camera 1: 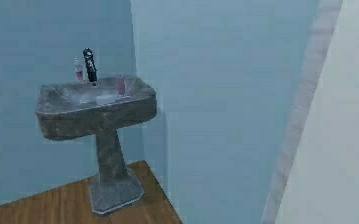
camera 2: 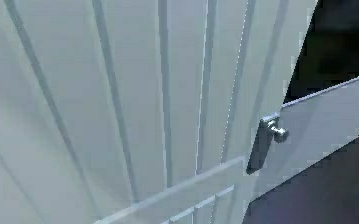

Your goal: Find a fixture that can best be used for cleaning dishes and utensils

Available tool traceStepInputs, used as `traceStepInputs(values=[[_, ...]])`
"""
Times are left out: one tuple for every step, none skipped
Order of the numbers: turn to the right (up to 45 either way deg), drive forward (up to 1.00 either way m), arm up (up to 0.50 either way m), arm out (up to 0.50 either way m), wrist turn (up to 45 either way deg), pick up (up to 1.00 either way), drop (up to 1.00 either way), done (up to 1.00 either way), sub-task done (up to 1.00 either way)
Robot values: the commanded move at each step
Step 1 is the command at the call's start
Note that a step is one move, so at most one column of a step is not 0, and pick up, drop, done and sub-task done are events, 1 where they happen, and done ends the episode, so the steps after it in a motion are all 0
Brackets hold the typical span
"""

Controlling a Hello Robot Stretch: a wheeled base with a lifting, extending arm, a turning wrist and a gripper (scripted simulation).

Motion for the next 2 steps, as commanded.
traceStepInputs(values=[[-24.0, 0.00, 0.00, 0.00, 0.0, 0.00, 0.00, 0.00, 0.00], [0.0, 0.45, 0.00, 0.00, 0.0, 0.00, 0.00, 0.00, 0.00]])
